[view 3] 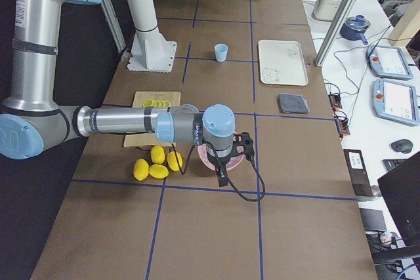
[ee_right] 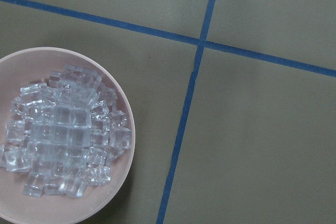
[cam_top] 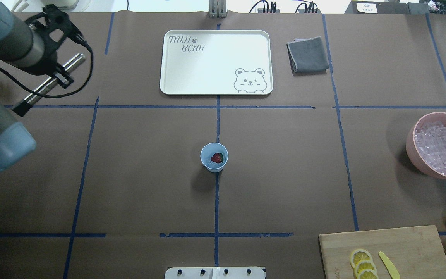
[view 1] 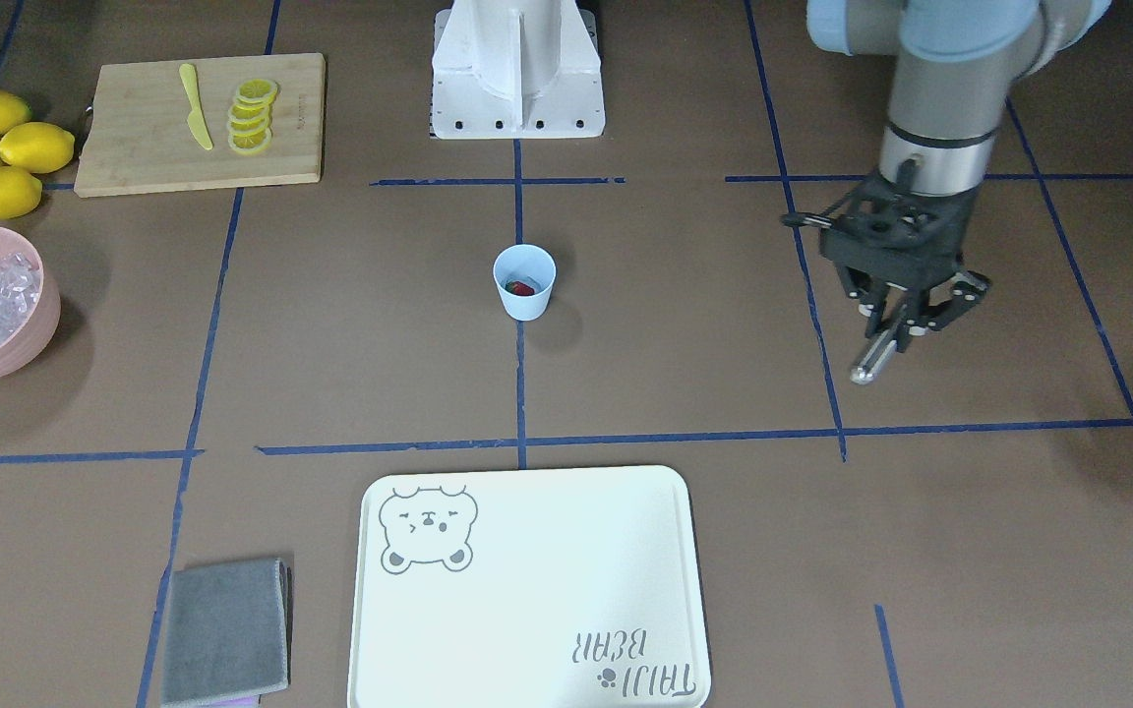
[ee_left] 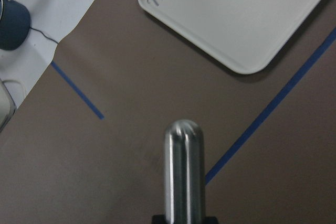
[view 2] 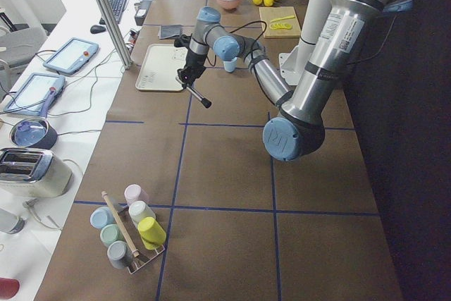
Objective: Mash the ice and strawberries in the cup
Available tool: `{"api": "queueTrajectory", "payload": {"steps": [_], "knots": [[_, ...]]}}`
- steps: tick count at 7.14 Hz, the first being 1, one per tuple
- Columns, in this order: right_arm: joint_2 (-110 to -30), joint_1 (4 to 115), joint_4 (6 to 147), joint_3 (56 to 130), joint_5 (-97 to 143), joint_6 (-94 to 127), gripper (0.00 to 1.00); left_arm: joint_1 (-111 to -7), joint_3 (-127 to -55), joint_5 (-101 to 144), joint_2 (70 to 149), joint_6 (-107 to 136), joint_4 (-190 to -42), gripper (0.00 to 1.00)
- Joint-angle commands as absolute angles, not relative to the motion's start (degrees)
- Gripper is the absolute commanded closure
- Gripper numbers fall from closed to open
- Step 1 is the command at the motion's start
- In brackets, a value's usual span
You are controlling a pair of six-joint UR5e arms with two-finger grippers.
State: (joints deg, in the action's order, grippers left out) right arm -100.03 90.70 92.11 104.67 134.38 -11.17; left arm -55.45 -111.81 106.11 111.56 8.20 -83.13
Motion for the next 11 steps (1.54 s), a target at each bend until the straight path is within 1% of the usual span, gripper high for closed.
{"api": "queueTrajectory", "payload": {"steps": [1, 3, 4, 6, 7, 8, 10, 11], "knots": [[-100.0, 90.7, 92.1, 104.8, 134.4, -11.1, 0.01, -68.8, -108.0, 118.0, 105.9, 8.4, -82.0, 0.95], [-100.0, 90.7, 92.0, 104.8, 134.5, -11.1, 0.01, -78.6, -96.8, 128.5, 104.5, 8.4, -82.2, 0.94], [-100.0, 90.7, 92.0, 104.8, 134.5, -11.1, 0.01, -80.8, -94.2, 131.2, 102.2, 10.1, -83.5, 0.86], [-100.0, 90.7, 92.0, 104.8, 134.5, -11.0, 0.01, -80.7, -93.8, 131.8, 95.5, 12.8, -91.6, 0.84], [-100.1, 90.7, 92.0, 104.8, 134.5, -11.1, 0.01, -80.5, -93.8, 131.7, 92.5, 20.9, -99.0, 0.84], [-100.1, 90.7, 92.0, 104.8, 134.4, -11.1, 0.01, -78.3, -91.7, 131.5, 89.7, 26.7, -109.2, 0.84], [-100.1, 90.7, 92.0, 104.8, 134.4, -11.1, 0.01, -71.2, -86.0, 131.1, 88.7, 32.6, -121.3, 0.82], [-100.1, 90.7, 92.0, 104.8, 134.4, -11.1, 0.01, -69.5, -84.1, 131.1, 88.6, 32.5, -123.4, 0.8]]}}
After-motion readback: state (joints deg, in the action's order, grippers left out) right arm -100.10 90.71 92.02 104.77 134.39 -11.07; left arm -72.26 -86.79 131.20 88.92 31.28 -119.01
